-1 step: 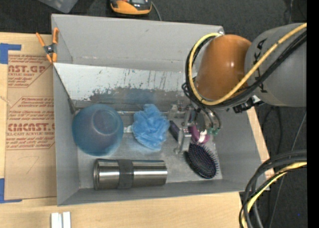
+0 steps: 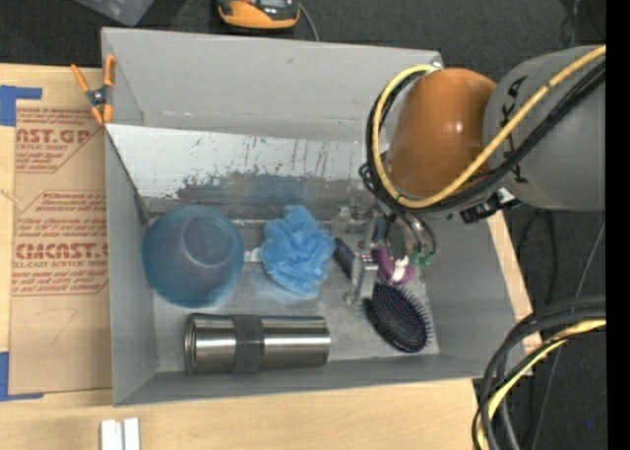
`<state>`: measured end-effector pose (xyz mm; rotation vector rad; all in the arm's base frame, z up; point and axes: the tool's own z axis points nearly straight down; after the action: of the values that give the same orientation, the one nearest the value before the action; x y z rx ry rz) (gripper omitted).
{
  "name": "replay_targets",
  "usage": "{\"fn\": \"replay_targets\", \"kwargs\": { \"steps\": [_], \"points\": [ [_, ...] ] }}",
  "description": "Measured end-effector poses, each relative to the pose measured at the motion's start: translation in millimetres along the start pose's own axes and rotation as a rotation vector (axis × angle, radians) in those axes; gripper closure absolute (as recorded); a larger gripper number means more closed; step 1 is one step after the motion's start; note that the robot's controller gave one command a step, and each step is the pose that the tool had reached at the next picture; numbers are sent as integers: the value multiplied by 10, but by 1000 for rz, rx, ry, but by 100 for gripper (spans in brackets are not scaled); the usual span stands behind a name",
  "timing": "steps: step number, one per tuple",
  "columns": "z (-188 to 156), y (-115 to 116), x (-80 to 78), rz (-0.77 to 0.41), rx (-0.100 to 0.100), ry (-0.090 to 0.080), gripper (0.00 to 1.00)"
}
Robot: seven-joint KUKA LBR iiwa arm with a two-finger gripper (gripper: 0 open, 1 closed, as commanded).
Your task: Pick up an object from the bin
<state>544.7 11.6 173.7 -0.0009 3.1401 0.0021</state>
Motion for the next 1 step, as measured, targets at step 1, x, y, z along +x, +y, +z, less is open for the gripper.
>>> {"fn": "replay_targets", "kwargs": {
  "steps": [1],
  "points": [
    [240,-207,60,-254,0,-1,0]
  ]
}}
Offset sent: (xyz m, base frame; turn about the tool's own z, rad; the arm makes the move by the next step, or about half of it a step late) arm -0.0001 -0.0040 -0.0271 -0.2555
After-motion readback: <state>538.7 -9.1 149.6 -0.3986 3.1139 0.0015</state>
